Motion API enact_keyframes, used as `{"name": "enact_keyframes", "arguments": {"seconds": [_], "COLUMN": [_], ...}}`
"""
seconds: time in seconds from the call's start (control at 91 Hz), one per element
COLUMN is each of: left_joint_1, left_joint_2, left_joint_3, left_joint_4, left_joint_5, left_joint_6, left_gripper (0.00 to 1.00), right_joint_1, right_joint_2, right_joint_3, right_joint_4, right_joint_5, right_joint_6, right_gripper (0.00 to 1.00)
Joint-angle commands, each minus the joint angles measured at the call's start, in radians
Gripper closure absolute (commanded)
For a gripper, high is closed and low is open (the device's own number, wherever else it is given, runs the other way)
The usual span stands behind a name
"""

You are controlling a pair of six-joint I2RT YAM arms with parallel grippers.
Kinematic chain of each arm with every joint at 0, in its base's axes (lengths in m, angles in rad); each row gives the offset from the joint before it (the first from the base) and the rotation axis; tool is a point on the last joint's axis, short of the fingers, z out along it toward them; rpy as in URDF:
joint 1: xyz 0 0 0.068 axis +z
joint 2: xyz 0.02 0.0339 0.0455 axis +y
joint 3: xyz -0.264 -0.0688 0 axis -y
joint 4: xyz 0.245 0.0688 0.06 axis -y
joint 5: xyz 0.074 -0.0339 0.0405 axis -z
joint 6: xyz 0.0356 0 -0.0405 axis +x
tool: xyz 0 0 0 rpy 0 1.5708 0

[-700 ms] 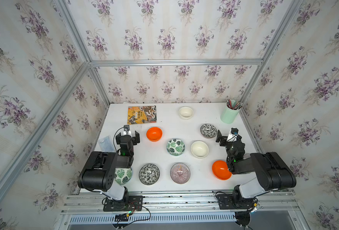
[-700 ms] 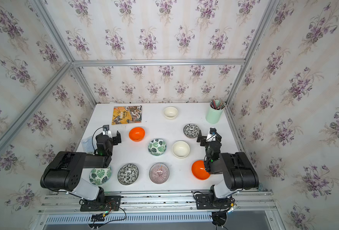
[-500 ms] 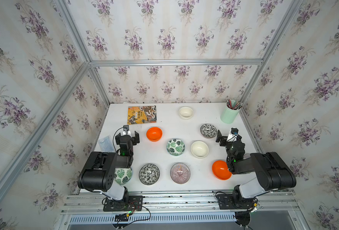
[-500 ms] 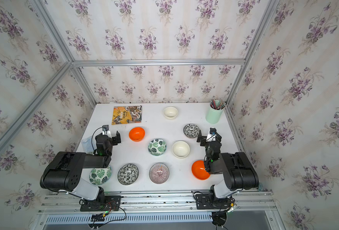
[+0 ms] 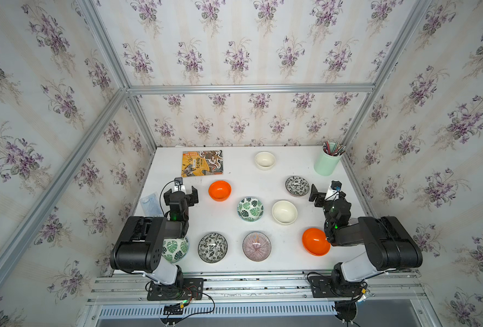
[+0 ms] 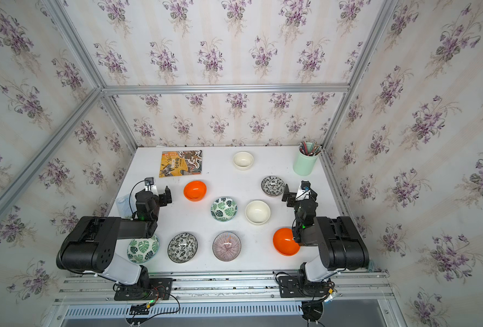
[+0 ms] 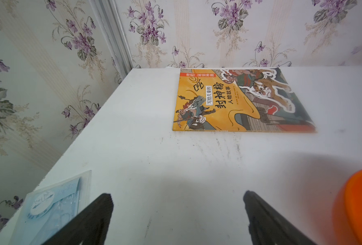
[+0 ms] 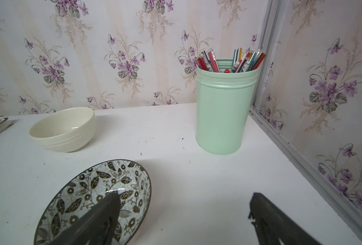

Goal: Stack the bowls
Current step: Pick up the bowl from the center of the board.

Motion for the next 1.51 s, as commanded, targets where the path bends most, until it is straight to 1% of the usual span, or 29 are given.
{"name": "enact_keyframes", "arguments": {"seconds": [0.0,0.022,0.055,0.099,0.165,0.264,0.308,0.407,0.429,0.451,0.484,0.528,0.55,0.615,0.659,0.681,0.714,0.802,0.835,0.901,0.945,1.022,1.088,1.132,1.253,1.33,1.495], "left_joint_1": [-0.009,-0.018,-0.039,-0.054,-0.068,-0.06,-0.034,-0.019,-0.023,-0.044,-0.067,-0.072,-0.071,-0.075,-0.074,-0.074,-0.075,-0.075,-0.075,-0.077,-0.078,-0.077,-0.077,-0.077,-0.077,-0.077,-0.077], "left_joint_2": [-0.006,-0.006,-0.013,-0.016,-0.005,-0.006,-0.019,-0.029,-0.041,-0.06,-0.089,-0.111,-0.111,-0.107,-0.123,-0.132,-0.165,-0.239,-0.261,-0.304,-0.33,-0.36,-0.371,-0.372,-0.36,-0.351,-0.334], "left_joint_3": [0.001,0.0,-0.002,-0.01,-0.032,-0.012,0.014,0.018,0.027,0.062,0.148,0.285,0.335,0.441,0.506,0.532,0.57,0.663,0.695,0.724,0.73,0.726,0.722,0.709,0.66,0.614,0.516], "left_joint_4": [0.002,0.01,0.019,0.024,0.093,0.054,-0.034,-0.038,-0.079,-0.168,-0.354,-0.607,-0.675,-0.846,-0.984,-1.026,-1.144,-1.407,-1.525,-1.671,-1.767,-1.877,-1.952,-1.998,-2.066,-2.06,-1.996], "left_joint_5": [-0.012,-0.036,-0.101,-0.124,-0.14,-0.128,-0.088,-0.054,-0.044,-0.058,-0.079,-0.044,-0.044,-0.121,-0.17,-0.18,-0.21,-0.201,-0.187,-0.181,-0.189,-0.178,-0.156,-0.137,-0.094,-0.059,0.001], "left_joint_6": [-0.004,-0.001,0.006,0.005,0.032,0.024,-0.005,-0.009,0.005,0.03,0.049,0.062,0.075,0.075,0.032,-0.011,-0.064,-0.256,-0.358,-0.478,-0.552,-0.636,-0.7,-0.755,-0.85,-0.895,-0.943], "left_gripper": [0.03,0.03,0.02,0.0,0.0,0.0,0.0,0.0,0.01,0.01,0.01,0.01,0.01,0.01,0.02,0.02,0.02,0.02,0.02,0.04,0.1,0.23,0.27,0.28,0.33,0.38,0.42], "right_joint_1": [0.001,0.0,0.001,0.003,0.019,0.072,0.1,0.136,0.139,0.141,0.144,0.156,0.165,0.186,0.197,0.2,0.203,0.21,0.215,0.226,0.235,0.249,0.259,0.262,0.28,0.29,0.31], "right_joint_2": [-0.003,-0.004,-0.02,-0.056,-0.1,-0.128,-0.128,-0.116,-0.114,-0.112,-0.109,-0.103,-0.099,-0.091,-0.091,-0.094,-0.099,-0.122,-0.13,-0.142,-0.147,-0.145,-0.14,-0.133,-0.11,-0.093,-0.07], "right_joint_3": [0.002,0.004,0.018,0.048,0.086,0.132,0.139,0.165,0.174,0.182,0.193,0.203,0.208,0.229,0.24,0.245,0.252,0.263,0.266,0.27,0.274,0.285,0.292,0.298,0.315,0.327,0.346], "right_joint_4": [0.0,0.003,-0.034,-0.12,-0.227,-0.346,-0.352,-0.374,-0.389,-0.399,-0.421,-0.435,-0.441,-0.464,-0.483,-0.493,-0.508,-0.536,-0.546,-0.553,-0.563,-0.574,-0.578,-0.584,-0.587,-0.593,-0.601], "right_joint_5": [-0.017,-0.02,-0.027,-0.032,-0.007,0.047,0.078,0.118,0.118,0.118,0.112,0.116,0.125,0.152,0.173,0.179,0.182,0.18,0.177,0.176,0.176,0.182,0.188,0.188,0.19,0.192,0.202], "right_joint_6": [0.007,0.006,-0.002,-0.005,-0.018,-0.058,-0.084,-0.11,-0.109,-0.109,-0.108,-0.115,-0.123,-0.136,-0.14,-0.14,-0.14,-0.129,-0.128,-0.135,-0.142,-0.149,-0.151,-0.15,-0.144,-0.144,-0.155], "right_gripper": [0.0,0.0,0.0,0.0,0.0,0.0,0.0,0.0,0.0,0.0,0.0,0.0,0.0,0.0,0.0,0.0,0.0,0.0,0.0,0.0,0.0,0.0,0.0,0.0,0.0,0.0,0.0]}}
